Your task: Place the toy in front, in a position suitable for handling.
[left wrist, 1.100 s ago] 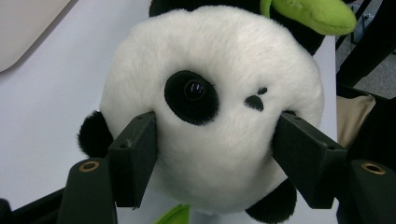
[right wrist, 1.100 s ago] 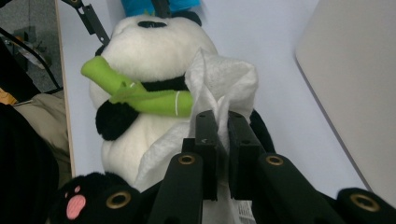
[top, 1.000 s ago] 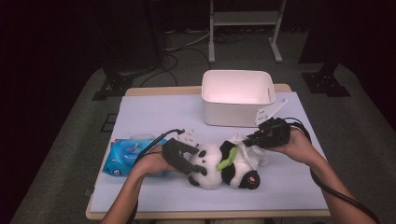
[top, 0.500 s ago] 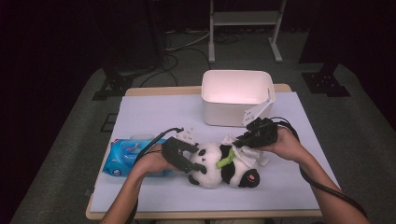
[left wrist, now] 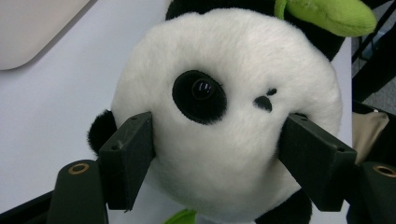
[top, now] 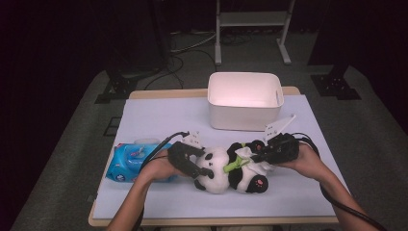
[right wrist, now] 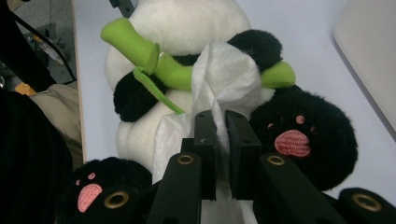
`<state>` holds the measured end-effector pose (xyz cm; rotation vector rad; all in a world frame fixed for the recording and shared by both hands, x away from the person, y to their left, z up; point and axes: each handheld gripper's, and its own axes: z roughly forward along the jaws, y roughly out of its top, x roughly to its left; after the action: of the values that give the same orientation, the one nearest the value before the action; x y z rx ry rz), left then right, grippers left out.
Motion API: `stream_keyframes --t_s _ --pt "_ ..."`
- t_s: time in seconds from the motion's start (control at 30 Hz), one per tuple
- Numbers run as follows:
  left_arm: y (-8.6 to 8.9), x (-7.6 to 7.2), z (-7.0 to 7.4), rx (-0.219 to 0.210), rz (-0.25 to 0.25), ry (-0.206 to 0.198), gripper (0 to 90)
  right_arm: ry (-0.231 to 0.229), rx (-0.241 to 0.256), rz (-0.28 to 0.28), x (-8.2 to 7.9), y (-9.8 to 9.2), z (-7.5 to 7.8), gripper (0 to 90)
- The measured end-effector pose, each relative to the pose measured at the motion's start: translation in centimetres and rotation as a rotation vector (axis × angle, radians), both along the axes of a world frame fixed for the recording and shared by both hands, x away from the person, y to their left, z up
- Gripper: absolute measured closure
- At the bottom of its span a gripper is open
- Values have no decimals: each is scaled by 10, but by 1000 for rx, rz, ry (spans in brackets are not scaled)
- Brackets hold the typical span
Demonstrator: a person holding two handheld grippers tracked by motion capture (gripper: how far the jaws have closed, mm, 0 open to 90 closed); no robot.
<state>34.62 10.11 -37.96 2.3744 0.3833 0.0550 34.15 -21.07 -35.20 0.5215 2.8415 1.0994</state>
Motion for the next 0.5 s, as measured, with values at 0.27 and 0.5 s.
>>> stream_keyframes --t_s 0.27,0.5 --pt "-8 4 -1 -20 5 15 269 26 4 -14 16 -10 -3 831" --pt "-7 3 -1 -13 9 8 270 8 9 -22 4 -19 -3 831"
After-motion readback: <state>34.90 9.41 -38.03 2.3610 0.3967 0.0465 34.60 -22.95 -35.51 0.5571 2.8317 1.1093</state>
